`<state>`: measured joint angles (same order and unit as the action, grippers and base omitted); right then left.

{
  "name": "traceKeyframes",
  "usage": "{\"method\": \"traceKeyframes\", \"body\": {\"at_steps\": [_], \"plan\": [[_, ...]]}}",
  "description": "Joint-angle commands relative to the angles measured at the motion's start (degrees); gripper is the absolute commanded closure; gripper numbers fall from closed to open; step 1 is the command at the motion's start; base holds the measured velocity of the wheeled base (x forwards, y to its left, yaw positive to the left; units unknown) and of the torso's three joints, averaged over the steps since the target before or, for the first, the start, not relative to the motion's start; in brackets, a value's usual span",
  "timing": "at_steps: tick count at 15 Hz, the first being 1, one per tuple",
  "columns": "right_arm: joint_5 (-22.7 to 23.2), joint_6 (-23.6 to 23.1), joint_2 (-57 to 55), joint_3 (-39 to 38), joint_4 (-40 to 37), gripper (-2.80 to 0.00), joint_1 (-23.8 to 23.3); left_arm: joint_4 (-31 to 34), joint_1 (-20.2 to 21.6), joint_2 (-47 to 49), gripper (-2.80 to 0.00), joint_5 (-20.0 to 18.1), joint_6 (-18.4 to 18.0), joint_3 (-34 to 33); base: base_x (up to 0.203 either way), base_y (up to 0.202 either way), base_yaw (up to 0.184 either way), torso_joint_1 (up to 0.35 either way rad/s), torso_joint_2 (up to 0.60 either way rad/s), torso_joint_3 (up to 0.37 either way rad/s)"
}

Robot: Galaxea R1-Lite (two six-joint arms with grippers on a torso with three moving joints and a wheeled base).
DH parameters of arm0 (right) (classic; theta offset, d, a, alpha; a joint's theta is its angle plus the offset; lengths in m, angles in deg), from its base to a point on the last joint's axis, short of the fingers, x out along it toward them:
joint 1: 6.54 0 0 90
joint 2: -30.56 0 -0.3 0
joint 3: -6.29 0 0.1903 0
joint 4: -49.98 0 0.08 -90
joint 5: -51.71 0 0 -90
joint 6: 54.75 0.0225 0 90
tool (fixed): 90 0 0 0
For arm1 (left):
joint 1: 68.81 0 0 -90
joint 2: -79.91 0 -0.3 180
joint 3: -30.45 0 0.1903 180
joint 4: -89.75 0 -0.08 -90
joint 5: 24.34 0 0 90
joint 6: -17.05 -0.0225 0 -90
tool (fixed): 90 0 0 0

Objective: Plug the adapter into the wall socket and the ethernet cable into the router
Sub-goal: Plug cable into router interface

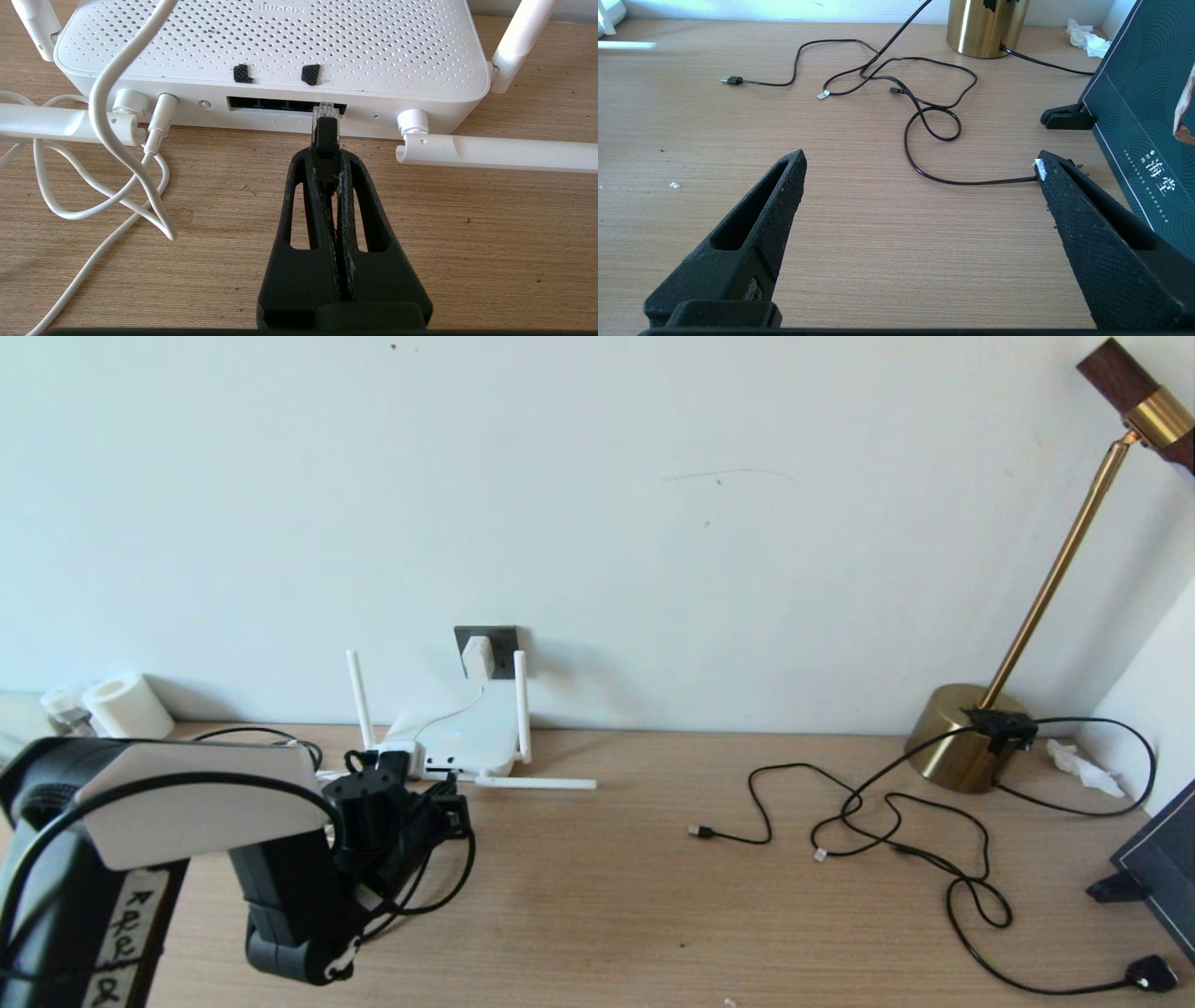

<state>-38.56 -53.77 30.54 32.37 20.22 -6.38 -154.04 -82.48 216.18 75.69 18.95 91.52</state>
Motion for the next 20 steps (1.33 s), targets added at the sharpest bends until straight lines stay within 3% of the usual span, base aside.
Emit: {"method": "traceKeyframes", "body": {"at_steps": [1,20], "plan": [[0.00,-0.01,-0.06,0.01,-0.03,-2.80,0.02,-0.51,0.04,0.32,0.00,0.07,0.03,0.00,0.000,0.000,0.000,0.000,0.00,0.000],[0.00,-0.01,-0.06,0.01,-0.03,-2.80,0.02,-0.51,0.31,-0.04,0.00,0.07,0.03,-0.09,0.000,0.000,0.000,0.000,0.00,0.000]]}}
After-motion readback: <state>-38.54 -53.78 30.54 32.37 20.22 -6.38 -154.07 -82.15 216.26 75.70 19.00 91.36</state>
